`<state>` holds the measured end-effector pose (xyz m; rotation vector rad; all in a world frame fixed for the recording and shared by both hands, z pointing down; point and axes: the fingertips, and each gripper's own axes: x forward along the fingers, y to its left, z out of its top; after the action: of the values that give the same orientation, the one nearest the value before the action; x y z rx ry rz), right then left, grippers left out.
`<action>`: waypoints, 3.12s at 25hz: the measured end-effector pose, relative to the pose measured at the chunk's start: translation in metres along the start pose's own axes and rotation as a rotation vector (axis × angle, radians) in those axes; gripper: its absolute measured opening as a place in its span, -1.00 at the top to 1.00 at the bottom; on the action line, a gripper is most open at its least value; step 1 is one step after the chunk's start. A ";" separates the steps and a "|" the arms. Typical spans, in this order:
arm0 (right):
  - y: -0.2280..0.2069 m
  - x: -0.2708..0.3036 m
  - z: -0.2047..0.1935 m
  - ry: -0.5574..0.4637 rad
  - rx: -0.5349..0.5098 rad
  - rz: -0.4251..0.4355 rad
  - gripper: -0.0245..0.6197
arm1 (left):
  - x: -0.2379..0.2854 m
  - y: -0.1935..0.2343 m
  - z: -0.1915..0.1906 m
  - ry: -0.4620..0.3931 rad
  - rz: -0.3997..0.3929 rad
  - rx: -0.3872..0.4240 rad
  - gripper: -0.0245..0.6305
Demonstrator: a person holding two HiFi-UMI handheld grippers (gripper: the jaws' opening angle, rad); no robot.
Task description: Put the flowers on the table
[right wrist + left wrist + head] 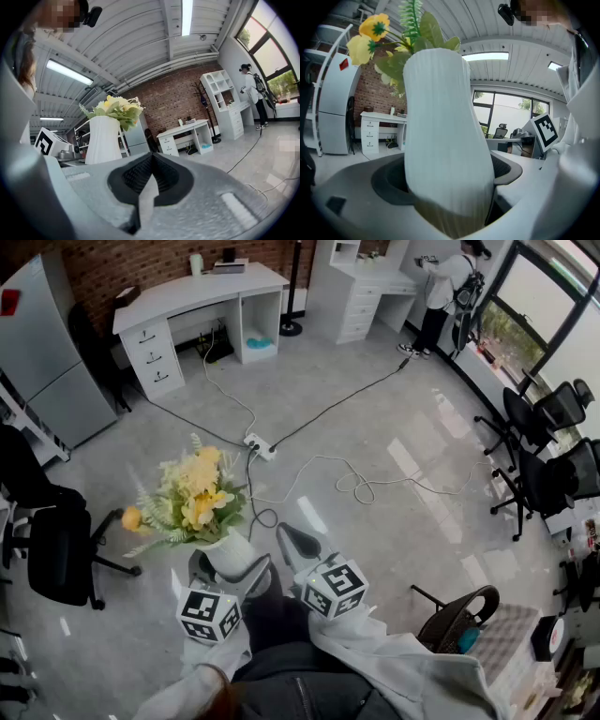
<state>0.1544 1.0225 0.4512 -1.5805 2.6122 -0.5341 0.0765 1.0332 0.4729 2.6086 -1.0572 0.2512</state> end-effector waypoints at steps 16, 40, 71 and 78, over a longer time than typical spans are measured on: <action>-0.038 0.062 -0.002 0.070 0.042 0.003 0.93 | 0.030 0.065 0.011 -0.010 0.087 -0.064 -0.52; -0.077 0.417 0.075 0.147 0.091 0.067 0.93 | 0.152 0.351 0.141 -0.033 0.139 -0.054 -0.52; -0.073 0.562 0.067 0.229 0.127 0.107 0.93 | 0.184 0.481 0.165 -0.045 0.138 -0.068 -0.52; -0.091 0.608 0.077 0.215 0.141 0.093 0.93 | 0.205 0.516 0.178 -0.037 0.160 -0.069 -0.52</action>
<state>-0.0432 0.4368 0.4924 -1.4246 2.7104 -0.9049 -0.1315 0.4890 0.4774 2.4797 -1.2666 0.2000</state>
